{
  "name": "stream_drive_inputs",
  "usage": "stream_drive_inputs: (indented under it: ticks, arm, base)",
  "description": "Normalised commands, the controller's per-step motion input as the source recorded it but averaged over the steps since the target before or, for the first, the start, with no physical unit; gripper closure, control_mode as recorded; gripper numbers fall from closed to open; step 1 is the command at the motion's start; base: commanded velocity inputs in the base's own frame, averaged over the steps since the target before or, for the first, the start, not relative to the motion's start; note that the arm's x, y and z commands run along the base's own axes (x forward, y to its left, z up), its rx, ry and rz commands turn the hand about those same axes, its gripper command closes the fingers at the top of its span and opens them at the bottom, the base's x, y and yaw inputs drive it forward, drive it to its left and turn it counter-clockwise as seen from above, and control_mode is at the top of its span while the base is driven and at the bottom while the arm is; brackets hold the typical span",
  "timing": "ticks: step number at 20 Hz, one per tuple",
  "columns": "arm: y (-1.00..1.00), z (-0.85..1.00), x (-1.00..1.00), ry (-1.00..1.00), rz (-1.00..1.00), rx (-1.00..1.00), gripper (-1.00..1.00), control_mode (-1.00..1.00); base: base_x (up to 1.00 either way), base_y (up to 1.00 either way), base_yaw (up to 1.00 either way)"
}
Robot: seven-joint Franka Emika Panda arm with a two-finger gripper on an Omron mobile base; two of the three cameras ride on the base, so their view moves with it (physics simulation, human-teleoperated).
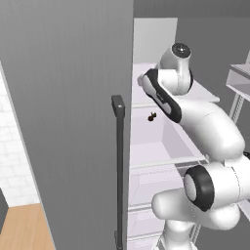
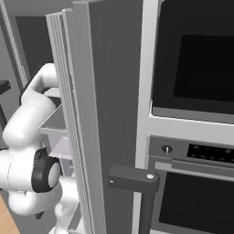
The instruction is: Take the strawberry from the fridge and place it on top of the pancake, located on the dining counter.
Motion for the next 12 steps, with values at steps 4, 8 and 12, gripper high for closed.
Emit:
stream_drive_inputs:
  ticks: [4, 8, 12]
  arm:
    - [0.40, 0.62, -1.00, -0.12, 0.00, 0.00, 1.00, -1.00]
    - [0.21, 0.06, -1.00, -0.13, 0.00, 0.02, 1.00, -1.00]
    - [0.00, -0.01, -1.00, -0.15, 0.00, 0.01, 1.00, -1.00]
  base:
    - [0.00, 0.00, 0.00]
    - [0.00, 0.00, 0.00]
    - [0.00, 0.00, 0.00]
